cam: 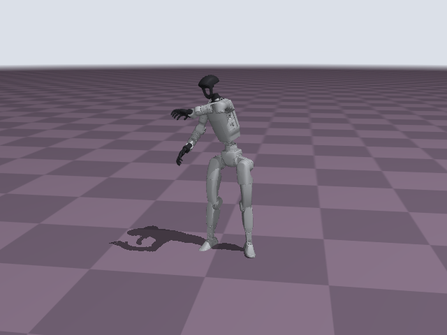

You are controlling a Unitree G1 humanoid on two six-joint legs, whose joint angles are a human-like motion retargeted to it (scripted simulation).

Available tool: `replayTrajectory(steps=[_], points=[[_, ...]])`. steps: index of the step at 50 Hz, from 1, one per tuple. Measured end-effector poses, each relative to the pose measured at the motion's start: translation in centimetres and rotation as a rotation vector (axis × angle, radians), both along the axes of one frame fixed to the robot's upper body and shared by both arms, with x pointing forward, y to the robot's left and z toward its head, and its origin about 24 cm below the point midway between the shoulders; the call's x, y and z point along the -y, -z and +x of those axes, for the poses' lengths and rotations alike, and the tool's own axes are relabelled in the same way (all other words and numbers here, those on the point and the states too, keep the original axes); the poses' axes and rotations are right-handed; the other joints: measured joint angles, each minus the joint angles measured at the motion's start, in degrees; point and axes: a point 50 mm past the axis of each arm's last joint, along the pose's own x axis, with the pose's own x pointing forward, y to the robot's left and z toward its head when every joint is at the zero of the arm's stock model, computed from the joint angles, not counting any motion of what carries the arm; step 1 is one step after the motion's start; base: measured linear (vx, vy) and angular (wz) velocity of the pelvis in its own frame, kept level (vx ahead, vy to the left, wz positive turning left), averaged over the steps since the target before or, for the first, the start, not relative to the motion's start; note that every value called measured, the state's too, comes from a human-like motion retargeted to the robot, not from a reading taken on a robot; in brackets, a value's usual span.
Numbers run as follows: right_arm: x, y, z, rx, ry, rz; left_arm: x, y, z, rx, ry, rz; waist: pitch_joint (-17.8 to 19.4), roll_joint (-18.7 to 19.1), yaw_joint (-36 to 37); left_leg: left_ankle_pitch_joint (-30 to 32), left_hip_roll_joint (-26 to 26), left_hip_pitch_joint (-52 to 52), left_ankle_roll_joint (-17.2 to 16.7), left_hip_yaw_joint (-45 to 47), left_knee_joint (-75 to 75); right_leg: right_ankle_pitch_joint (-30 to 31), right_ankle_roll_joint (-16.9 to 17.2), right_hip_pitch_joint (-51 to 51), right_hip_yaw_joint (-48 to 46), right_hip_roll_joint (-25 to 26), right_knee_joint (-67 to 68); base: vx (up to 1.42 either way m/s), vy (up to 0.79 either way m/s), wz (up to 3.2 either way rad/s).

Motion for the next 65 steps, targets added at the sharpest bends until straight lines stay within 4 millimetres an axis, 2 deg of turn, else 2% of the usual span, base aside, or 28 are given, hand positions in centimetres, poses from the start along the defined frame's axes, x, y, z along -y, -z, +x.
replayTrajectory(steps=[3,7,10,12,15,18,20,22,24,27,30,31,32,34,37,39,42,43,46,49,51,53,55,58,60,61,63,65], points=[[3.5,1.8,-2.2,-0.077,0.155,0.030,-3.2,-6.9,1.3,0.237,-0.202,-0.129,-1.99,2.03,1.84,-1.03,0.67,1.23,0.00,0.63,1.14,-0.51,0.00,0.78,0.21,0.36,0.76,0.15,0.03,-0.25],[6.8,3.4,-5.1,-0.146,0.331,0.105,-10.2,-17.2,0.7,0.553,-0.512,-0.469,-4.44,3.32,3.29,-2.10,1.61,2.79,0.02,1.30,2.16,-0.72,0.00,1.49,0.31,1.05,2.23,0.14,0.03,-0.20],[8.2,3.8,-6.2,-0.175,0.397,0.136,-16.3,-23.5,-3.0,0.751,-0.710,-0.785,-5.73,3.90,2.94,-2.40,2.27,3.54,0.01,1.78,2.11,-0.11,0.00,1.35,0.61,1.94,3.29,0.05,0.02,-0.12],[8.8,3.6,-6.5,-0.173,0.411,0.135,-19.2,-26.0,-6.2,0.832,-0.789,-0.955,-6.27,4.31,2.35,-2.38,2.78,3.82,0.00,2.10,1.72,0.29,0.00,0.85,0.66,2.72,3.76,0.00,0.00,0.00],[9.4,3.0,-6.3,-0.143,0.429,0.140,-20.6,-28.1,-9.6,0.900,-0.807,-1.069,-6.54,4.48,1.84,-2.26,3.49,4.01,0.00,2.44,0.92,0.08,0.00,-0.31,-0.37,3.65,3.70,0.00,-0.04,-0.04],[9.6,2.7,-6.0,-0.109,0.461,0.171,-17.7,-28.7,-9.7,0.894,-0.691,-0.996,-6.02,3.43,2.25,-2.11,3.75,4.02,0.00,2.33,0.26,-0.79,0.00,-1.55,-3.78,3.69,2.28,-0.02,-0.10,0.08],[9.5,2.7,-5.8,-0.101,0.477,0.190,-14.2,-28.0,-8.3,0.830,-0.563,-0.898,-5.32,2.18,2.85,-1.95,3.69,4.06,0.00,1.82,0.02,-0.76,0.00,-2.02,-6.76,3.47,0.93,-0.02,-0.14,0.28],[9.4,2.7,-5.5,-0.102,0.481,0.191,-9.7,-25.8,-6.1,0.717,-0.408,-0.773,-4.75,1.06,3.56,-1.75,3.44,4.00,0.00,0.99,-0.18,0.29,0.00,-2.22,-9.14,3.19,-0.38,0.00,-0.16,0.43],[9.5,2.6,-5.2,-0.100,0.474,0.173,-5.0,-21.9,-3.8,0.570,-0.238,-0.632,-4.21,0.35,4.04,-1.58,3.13,3.99,0.01,-0.05,-0.40,1.52,0.00,-2.14,-10.49,2.83,-1.22,0.04,-0.14,0.53],[9.5,1.9,-4.2,-0.081,0.441,0.116,1.3,-13.4,-2.0,0.306,0.005,-0.384,-3.24,0.28,3.71,-1.47,2.79,4.10,0.02,-1.54,-0.73,2.26,0.00,-1.74,-11.08,2.16,-1.33,0.09,-0.11,0.50],[8.8,0.7,-2.6,-0.040,0.375,0.045,5.3,-3.9,-2.4,0.032,0.167,-0.080,-1.66,0.70,1.83,-1.46,2.88,4.25,0.03,-2.44,-0.77,1.46,0.00,-1.45,-11.08,1.72,-0.51,0.11,-0.11,0.27],[8.3,0.2,-1.8,-0.022,0.355,0.032,6.2,-0.8,-3.1,-0.260,0.229,-0.045,-0.71,0.71,1.06,-1.50,3.00,4.52,0.03,-2.48,-0.69,0.98,0.00,-1.25,-10.97,1.72,-0.23,0.11,-0.13,0.04],[7.9,-0.3,-1.1,-0.002,0.331,0.014,6.8,1.4,-4.1,-0.401,0.279,0.013,0.12,0.91,0.20,-1.54,3.15,4.69,0.04,-2.49,-0.54,0.55,0.00,-1.12,-10.87,1.74,0.00,0.12,-0.15,-0.04],[7.4,-1.5,-0.2,0.043,0.279,-0.026,7.0,3.5,-4.9,-0.224,0.309,0.129,1.31,1.55,-1.66,-1.64,3.59,4.75,0.05,-2.37,0.10,-0.16,0.00,-1.00,-10.62,1.88,0.17,0.13,-0.16,-0.12],[6.2,-2.0,0.5,0.077,0.253,-0.003,7.0,5.5,-6.0,-0.319,0.402,0.087,2.72,0.20,-3.15,-1.79,4.20,5.27,0.10,-1.93,1.73,-1.13,0.00,-0.24,-9.85,1.89,0.11,0.15,-0.16,-0.21],[6.4,-1.4,0.3,0.058,0.275,0.013,6.8,4.6,-6.3,-0.306,0.423,0.033,2.83,-0.40,-3.23,-1.74,4.50,5.31,0.43,-1.87,3.48,-1.67,0.00,0.43,-9.45,1.52,0.07,0.16,-0.14,-0.11],[8.1,0.4,-1.0,-0.037,0.353,0.022,6.2,1.4,-5.9,-0.317,0.386,-0.041,1.76,-0.58,-1.95,-1.33,4.79,4.21,1.46,-2.33,6.89,-2.39,0.00,0.99,-9.38,0.47,0.53,0.14,-0.12,0.08],[9.0,1.2,-1.8,-0.086,0.375,-0.003,5.6,-0.8,-5.1,-0.106,0.305,-0.027,0.81,-0.31,-1.43,-1.08,4.94,3.59,1.81,-2.59,8.03,-2.61,0.00,1.07,-9.51,0.11,0.80,0.16,-0.11,0.20],[11.6,3.6,-4.2,-0.225,0.453,-0.061,2.7,-6.7,-2.3,0.155,0.082,-0.138,-1.80,0.64,1.08,0.15,5.51,1.83,2.11,-3.37,9.91,-3.34,0.00,0.95,-10.02,-0.36,2.15,0.16,-0.12,0.19],[13.4,5.8,-6.8,-0.363,0.503,-0.132,-3.3,-13.8,0.1,0.381,-0.207,-0.382,-4.30,1.62,3.66,1.91,6.18,0.87,1.43,-4.10,8.82,-4.01,0.00,0.69,-10.27,0.45,3.71,0.16,-0.13,0.00],[13.9,7.2,-8.1,-0.442,0.521,-0.158,-8.7,-18.5,0.2,0.516,-0.402,-0.606,-5.57,1.99,4.94,3.14,6.56,0.78,0.77,-4.32,6.88,-4.39,0.00,0.56,-10.18,1.49,4.53,0.15,-0.13,-0.20],[14.4,8.1,-9.2,-0.502,0.536,-0.173,-14.5,-22.3,-1.5,0.627,-0.577,-0.861,-6.54,2.57,5.89,4.03,6.90,0.96,0.28,-4.02,4.90,-4.68,0.00,0.50,-9.92,2.69,5.02,0.13,-0.11,-0.31],[14.8,8.7,-10.0,-0.539,0.553,-0.178,-19.8,-24.6,-4.3,0.699,-0.714,-1.102,-7.36,3.18,6.51,4.36,7.21,1.30,0.13,-3.00,3.42,-4.82,0.00,0.48,-9.53,3.85,5.12,0.10,-0.10,-0.35],[15.2,9.0,-10.8,-0.542,0.607,-0.152,-23.9,-25.9,-7.9,0.748,-0.774,-1.307,-8.10,3.76,7.18,3.91,7.52,1.94,0.42,-0.45,2.25,-4.62,0.00,0.43,-8.99,5.23,4.62,0.06,-0.08,-0.31],[15.3,9.2,-11.2,-0.524,0.662,-0.108,-23.8,-26.4,-8.9,0.760,-0.715,-1.327,-8.11,3.79,7.60,3.43,7.67,2.31,0.65,1.06,1.76,-4.31,0.00,0.36,-8.85,5.91,4.14,0.01,-0.03,-0.10],[15.2,9.4,-11.3,-0.514,0.690,-0.077,-22.6,-26.5,-8.6,0.745,-0.647,-1.302,-7.82,3.60,7.74,3.23,7.72,2.41,0.68,1.43,1.55,-4.15,0.00,0.35,-8.97,6.11,3.93,0.00,0.00,0.00],[14.7,9.7,-11.4,-0.505,0.734,-0.019,-19.1,-26.4,-7.5,0.677,-0.490,-1.222,-7.12,3.17,7.90,2.93,7.85,2.49,0.58,1.74,1.11,-3.86,0.00,0.28,-9.40,6.40,3.60,-0.03,0.02,0.10],[14.2,10.1,-11.3,-0.513,0.748,0.020,-14.1,-25.2,-5.6,0.553,-0.312,-1.099,-6.21,2.83,7.83,2.79,7.94,2.29,0.21,1.34,0.58,-3.64,0.00,0.13,-10.14,6.47,3.47,-0.08,0.09,0.34]])
